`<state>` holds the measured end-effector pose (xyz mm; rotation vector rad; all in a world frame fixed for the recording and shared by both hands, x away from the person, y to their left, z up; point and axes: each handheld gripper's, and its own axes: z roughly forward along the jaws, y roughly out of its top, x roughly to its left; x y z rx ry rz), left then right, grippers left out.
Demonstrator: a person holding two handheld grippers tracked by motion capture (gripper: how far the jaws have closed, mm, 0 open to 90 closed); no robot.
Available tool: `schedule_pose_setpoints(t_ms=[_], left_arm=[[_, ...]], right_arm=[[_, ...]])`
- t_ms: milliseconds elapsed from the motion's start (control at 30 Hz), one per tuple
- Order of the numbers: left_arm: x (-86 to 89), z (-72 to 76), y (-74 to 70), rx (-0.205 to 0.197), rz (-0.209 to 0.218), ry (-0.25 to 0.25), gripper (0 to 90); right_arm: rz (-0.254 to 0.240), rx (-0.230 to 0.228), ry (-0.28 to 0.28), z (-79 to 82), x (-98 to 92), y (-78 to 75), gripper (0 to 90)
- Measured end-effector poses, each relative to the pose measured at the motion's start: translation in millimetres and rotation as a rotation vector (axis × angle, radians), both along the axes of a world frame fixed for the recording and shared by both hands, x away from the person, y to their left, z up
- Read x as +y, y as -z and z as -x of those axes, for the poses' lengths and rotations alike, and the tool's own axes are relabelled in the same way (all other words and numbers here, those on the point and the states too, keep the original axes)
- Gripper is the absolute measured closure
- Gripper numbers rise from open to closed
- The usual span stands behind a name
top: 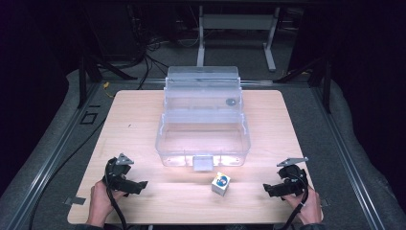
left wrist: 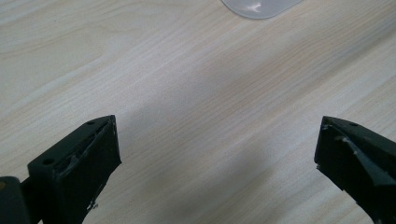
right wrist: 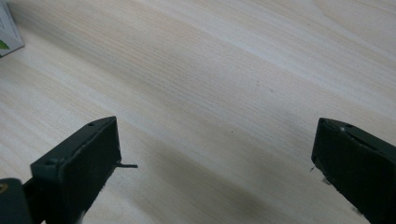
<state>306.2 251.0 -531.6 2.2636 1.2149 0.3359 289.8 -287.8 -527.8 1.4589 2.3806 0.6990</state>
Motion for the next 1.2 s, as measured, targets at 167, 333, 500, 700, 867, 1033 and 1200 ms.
schedule_pose_setpoints(t_ms=[167, 333, 500, 700, 867, 1033, 1200], left_arm=[[0.1, -1.1, 1.4, 0.006, -0.011, 0.009, 0.1], [-0.5, -2.5, 2.4, 0.004, -0.019, 0.015, 0.1], [-2.4, -1.2, 3.5, 0.013, -0.011, 0.036, 0.1], [-2.5, -1.9, 5.0, 0.019, -0.010, 0.034, 0.1], [-1.8, -3.0, 6.4, 0.024, -0.015, 0.039, 0.1], [-1.9, -2.2, 5.4, 0.019, -0.019, 0.038, 0.1], [-3.6, -2.3, 6.9, 0.028, -0.023, 0.036, 0.1]], right_arm=[[0.002, -0.001, 0.005, 0.7, 2.2, -1.4, 0.6], [0.001, 0.012, 0.001, 1.8, 4.9, -6.0, 0.2], [0.005, 0.048, -0.018, 4.6, 13.0, -10.6, 0.0], [0.005, 0.050, -0.046, 6.3, 22.1, -17.7, 0.0], [-0.006, 0.042, -0.075, 5.7, 28.7, -24.4, 0.0], [0.007, 0.037, -0.108, 3.7, 43.1, -30.0, 0.0], [0.034, 0.056, -0.158, 0.3, 59.0, -36.1, 0.0]])
